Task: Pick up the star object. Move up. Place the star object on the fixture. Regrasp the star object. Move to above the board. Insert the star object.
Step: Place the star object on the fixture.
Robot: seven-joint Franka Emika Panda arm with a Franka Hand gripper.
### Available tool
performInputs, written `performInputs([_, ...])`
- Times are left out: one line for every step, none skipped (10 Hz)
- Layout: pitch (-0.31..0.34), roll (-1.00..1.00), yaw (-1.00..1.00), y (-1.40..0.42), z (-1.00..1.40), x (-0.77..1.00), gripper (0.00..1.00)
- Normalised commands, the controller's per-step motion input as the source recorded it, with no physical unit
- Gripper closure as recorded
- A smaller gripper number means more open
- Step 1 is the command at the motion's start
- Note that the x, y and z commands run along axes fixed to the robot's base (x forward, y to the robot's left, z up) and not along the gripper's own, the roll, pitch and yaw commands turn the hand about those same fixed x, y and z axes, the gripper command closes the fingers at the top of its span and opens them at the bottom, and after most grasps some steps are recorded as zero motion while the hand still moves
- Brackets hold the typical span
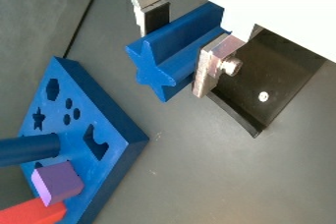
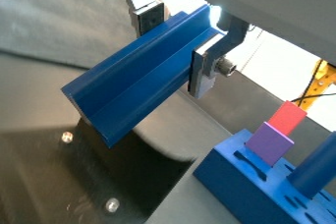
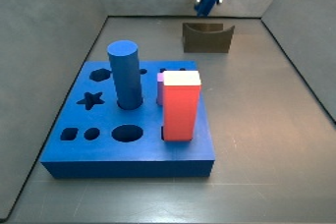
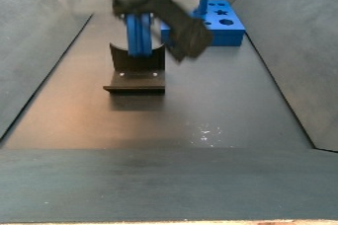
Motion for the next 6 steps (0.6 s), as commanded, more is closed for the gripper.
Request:
performInputs([0.082,-0.29,-0.21,0.14,-1.0,0.2,1.0])
performInputs([0.045,-0.21,-0.2,0.14,-1.0,0.2,1.0])
performInputs([0.016,-0.18,-0.19,0.13,-0.92,0.19,1.0])
performInputs([-0.002,-0.18,-0.17,0.11,-0.72,0.15,1.0])
performInputs([-0.02,-0.17,-0.14,0.08,-0.48,0.13,1.0])
performInputs([-0.03,-0.16,-0.12,0.07,-0.34,0.1,1.0])
